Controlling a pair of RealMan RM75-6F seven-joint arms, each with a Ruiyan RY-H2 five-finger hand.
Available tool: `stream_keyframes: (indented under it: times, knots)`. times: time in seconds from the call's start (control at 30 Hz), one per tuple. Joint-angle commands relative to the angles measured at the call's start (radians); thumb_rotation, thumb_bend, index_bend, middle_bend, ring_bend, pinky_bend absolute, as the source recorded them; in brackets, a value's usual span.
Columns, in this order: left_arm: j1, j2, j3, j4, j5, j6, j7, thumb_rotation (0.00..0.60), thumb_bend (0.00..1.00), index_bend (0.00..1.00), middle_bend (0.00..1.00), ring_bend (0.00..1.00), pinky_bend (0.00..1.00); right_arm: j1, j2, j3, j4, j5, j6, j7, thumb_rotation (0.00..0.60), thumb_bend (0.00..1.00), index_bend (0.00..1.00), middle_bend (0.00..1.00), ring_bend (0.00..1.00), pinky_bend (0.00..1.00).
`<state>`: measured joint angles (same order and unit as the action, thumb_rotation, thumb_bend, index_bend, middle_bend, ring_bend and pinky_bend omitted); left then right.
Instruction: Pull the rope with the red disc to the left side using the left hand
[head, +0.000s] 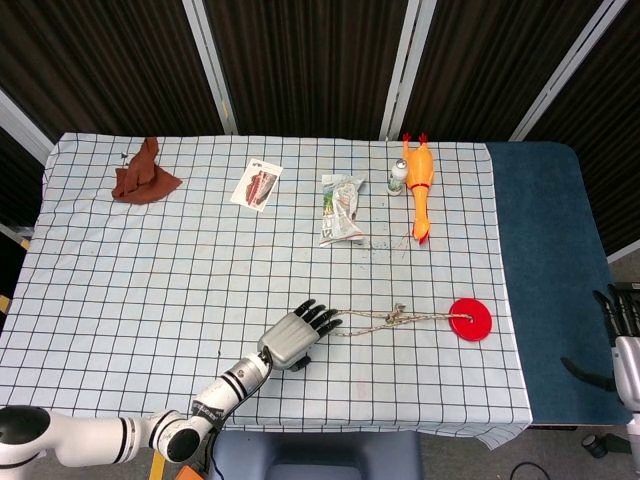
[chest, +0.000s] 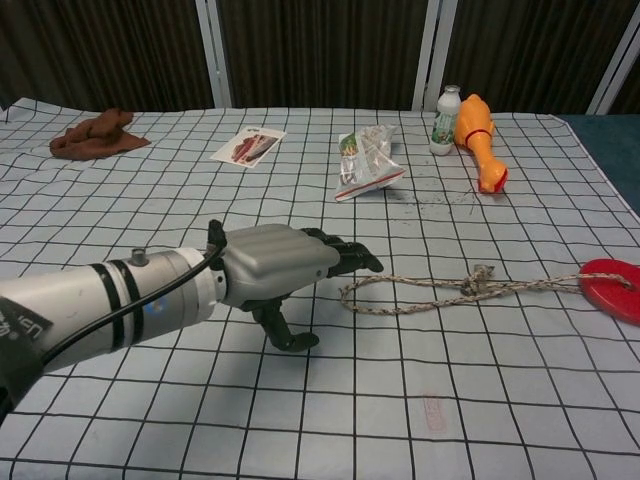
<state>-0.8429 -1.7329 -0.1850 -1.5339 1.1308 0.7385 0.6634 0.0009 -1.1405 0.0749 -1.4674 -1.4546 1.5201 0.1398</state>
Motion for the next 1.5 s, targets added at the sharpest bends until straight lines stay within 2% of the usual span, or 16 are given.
stream_keyframes:
  times: [0.03, 0.33, 0.57, 0.8, 1.03, 1.23, 1.5]
  knots:
    - [-0.066, -0.012, -0.013, 0.016, -0.103, -0.026, 0.069, 0.600, 0.38, 0.02, 0.00, 0.00, 0.00, 0.000, -0.001, 0.000, 0.002, 0.004, -0.005, 0.003, 0.600, 0.25, 0.00, 0.00, 0.00, 0.00]
    - [-0.172, -0.004, 0.011, 0.031, -0.259, -0.034, 0.144, 0.600, 0.39, 0.03, 0.00, 0.00, 0.00, 0.004, -0.009, 0.008, 0.020, 0.011, -0.012, 0.016, 0.600, 0.25, 0.00, 0.00, 0.00, 0.00]
    - [-0.266, 0.022, 0.059, 0.015, -0.415, -0.029, 0.224, 0.600, 0.39, 0.03, 0.00, 0.00, 0.00, 0.005, -0.012, 0.017, 0.031, 0.015, -0.009, 0.026, 0.600, 0.25, 0.00, 0.00, 0.00, 0.00]
    - [-0.337, 0.052, 0.108, -0.024, -0.526, 0.016, 0.279, 0.600, 0.39, 0.04, 0.00, 0.00, 0.00, 0.006, -0.017, 0.019, 0.037, 0.018, -0.012, 0.028, 0.600, 0.25, 0.00, 0.00, 0.00, 0.00]
    - [-0.372, 0.070, 0.137, -0.055, -0.557, 0.057, 0.280, 0.600, 0.38, 0.19, 0.00, 0.00, 0.00, 0.007, -0.021, 0.019, 0.038, 0.016, -0.013, 0.027, 0.600, 0.25, 0.00, 0.00, 0.00, 0.00]
    - [-0.382, 0.068, 0.162, -0.063, -0.554, 0.077, 0.260, 0.600, 0.38, 0.24, 0.00, 0.00, 0.00, 0.005, -0.020, 0.018, 0.034, 0.013, -0.009, 0.020, 0.600, 0.25, 0.00, 0.00, 0.00, 0.00]
    - [-0.392, 0.078, 0.183, -0.073, -0.543, 0.088, 0.239, 0.600, 0.38, 0.38, 0.00, 0.00, 0.00, 0.007, -0.022, 0.018, 0.029, 0.014, -0.013, 0.010, 0.600, 0.25, 0.00, 0.00, 0.00, 0.00]
